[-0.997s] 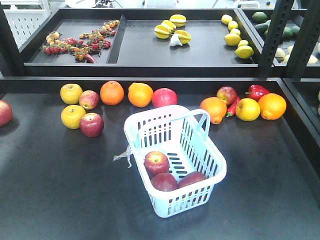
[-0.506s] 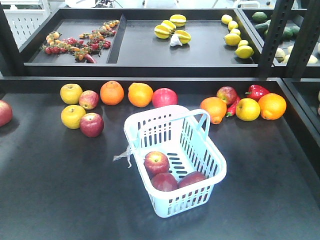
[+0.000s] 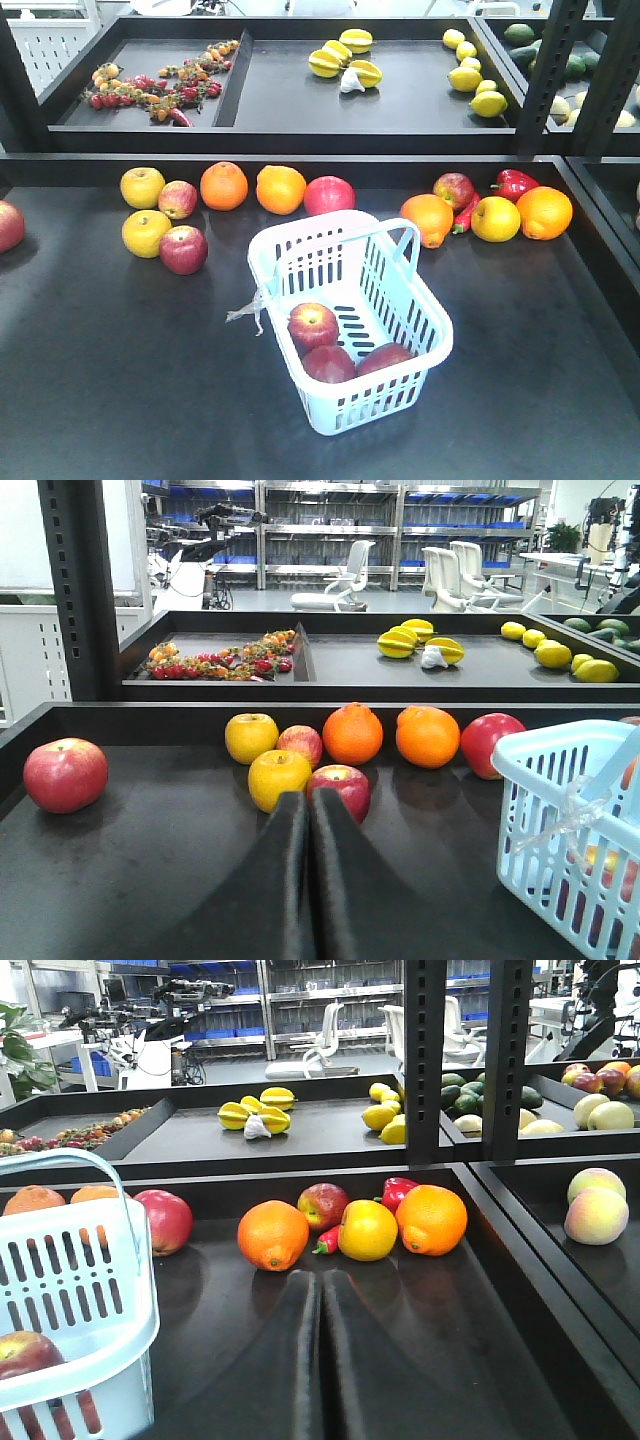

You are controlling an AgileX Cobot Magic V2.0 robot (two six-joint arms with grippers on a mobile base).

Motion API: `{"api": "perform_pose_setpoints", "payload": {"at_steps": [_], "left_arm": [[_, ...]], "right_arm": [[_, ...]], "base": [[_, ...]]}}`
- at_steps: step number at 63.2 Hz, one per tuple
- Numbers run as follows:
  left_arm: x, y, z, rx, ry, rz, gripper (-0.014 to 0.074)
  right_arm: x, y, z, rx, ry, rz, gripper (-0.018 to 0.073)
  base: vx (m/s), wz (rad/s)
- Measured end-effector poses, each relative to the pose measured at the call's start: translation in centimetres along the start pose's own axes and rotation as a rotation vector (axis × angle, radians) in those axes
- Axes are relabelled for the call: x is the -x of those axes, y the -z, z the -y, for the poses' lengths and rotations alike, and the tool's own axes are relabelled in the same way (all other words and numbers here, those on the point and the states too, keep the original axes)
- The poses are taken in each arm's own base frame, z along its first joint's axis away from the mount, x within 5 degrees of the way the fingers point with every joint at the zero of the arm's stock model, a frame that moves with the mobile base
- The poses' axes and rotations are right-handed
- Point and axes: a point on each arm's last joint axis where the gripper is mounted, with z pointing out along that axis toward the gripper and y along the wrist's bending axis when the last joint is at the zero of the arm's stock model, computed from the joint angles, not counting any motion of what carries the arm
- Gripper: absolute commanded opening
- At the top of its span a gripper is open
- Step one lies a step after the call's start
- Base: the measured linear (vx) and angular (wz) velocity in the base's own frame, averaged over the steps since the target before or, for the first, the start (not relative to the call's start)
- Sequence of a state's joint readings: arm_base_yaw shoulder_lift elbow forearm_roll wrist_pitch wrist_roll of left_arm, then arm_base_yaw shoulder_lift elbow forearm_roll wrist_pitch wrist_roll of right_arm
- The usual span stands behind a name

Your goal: Pick three apples into basket with both arms

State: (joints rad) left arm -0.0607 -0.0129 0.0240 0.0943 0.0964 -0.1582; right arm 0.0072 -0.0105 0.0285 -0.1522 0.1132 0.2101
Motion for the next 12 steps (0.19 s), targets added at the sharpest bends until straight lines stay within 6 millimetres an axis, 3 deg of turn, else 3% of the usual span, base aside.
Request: {"api": "perform_pose_setpoints", "payload": {"at_steps": [12], "left_arm": [[0.00, 0.00, 0.00, 0.000, 0.000, 0.000, -0.0006]], "right_arm": [[0.00, 0.00, 0.00, 0.000, 0.001, 0.000, -0.0004]], "base": [[0.00, 0.00]]}}
